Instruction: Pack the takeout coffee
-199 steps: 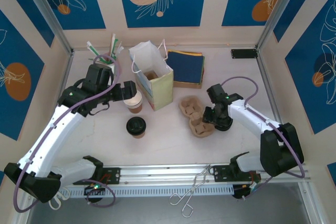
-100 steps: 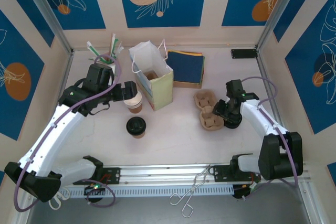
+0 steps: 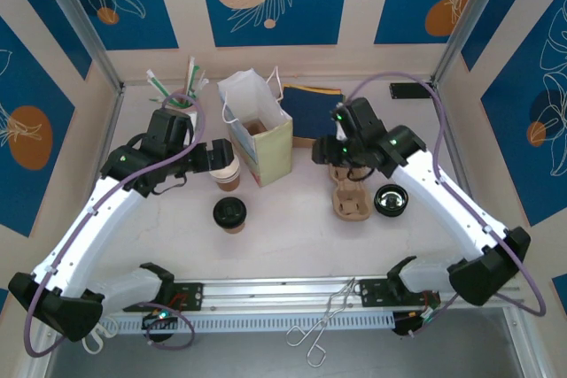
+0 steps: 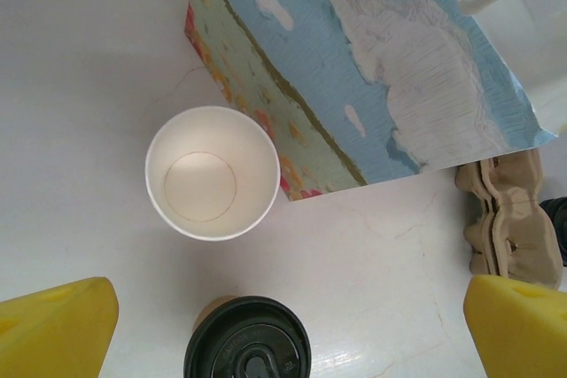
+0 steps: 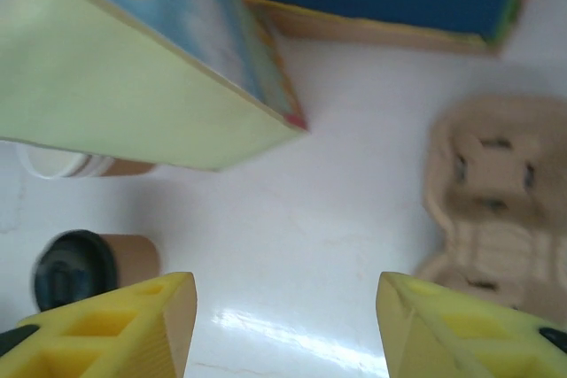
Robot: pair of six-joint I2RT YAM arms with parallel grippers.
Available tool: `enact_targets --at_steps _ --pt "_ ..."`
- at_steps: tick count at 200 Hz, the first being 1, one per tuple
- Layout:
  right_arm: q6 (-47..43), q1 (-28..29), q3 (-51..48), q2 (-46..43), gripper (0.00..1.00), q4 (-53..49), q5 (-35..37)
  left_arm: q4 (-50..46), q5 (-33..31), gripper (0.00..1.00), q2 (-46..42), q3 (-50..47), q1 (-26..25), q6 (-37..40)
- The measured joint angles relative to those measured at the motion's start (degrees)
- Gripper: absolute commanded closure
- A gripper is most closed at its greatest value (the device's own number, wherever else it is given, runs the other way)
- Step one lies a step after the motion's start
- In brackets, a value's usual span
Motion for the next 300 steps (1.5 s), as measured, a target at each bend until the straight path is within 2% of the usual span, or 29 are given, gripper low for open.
enact_targets --at_steps 43,92,116,129,142,151,172,188,198,219,300 --pt "-5.25 1.79 20.02 16.55 0.43 -1.44 0.87 0.09 0.63 0.0 -2.97 -0.68 0.0 0.02" --pt "-8.33 1.03 34.12 28.81 0.44 -3.74 -0.09 -1.16 0.66 0.0 -5.09 -0.76 0.0 0.96" --pt "-9.05 0.5 41.22 33.68 0.55 -5.99 -0.96 -1.25 0.68 0.0 -5.2 -1.33 0.0 1.07" --pt "-9.64 0.33 44.48 36.26 0.68 -7.06 -1.22 -1.27 0.68 0.0 -5.2 -1.68 0.0 1.07" --pt "-10.1 0.24 46.16 38.12 0.7 -8.07 -1.42 -1.29 0.68 0.0 -5.2 -1.95 0.0 1.07" --pt "-10.27 0.24 46.25 38.8 0.71 -8.68 -1.62 -1.31 0.68 0.0 -5.2 -2.08 0.0 1.07" --pt "-10.71 0.26 46.23 39.34 0.83 -10.58 -1.66 -1.4 0.68 0.0 -5.2 -2.08 0.0 1.07" --pt "-11.08 0.26 46.05 39.15 0.84 -11.06 -1.79 -1.42 0.83 0.0 -5.2 -2.08 0.0 1.07" --pt "-11.1 0.26 45.07 38.58 0.89 -11.02 -1.81 -1.4 1.07 0.0 -5.22 -2.08 0.0 1.05" --pt "-11.1 0.31 41.18 35.52 0.93 -10.93 -1.79 -1.18 2.36 0.0 -5.22 -2.6 0.0 1.03" --pt "-9.99 1.2 20.76 17.09 0.96 -11.34 -2.45 -0.72 4.07 0.0 -6.16 -4.33 -0.61 -0.31"
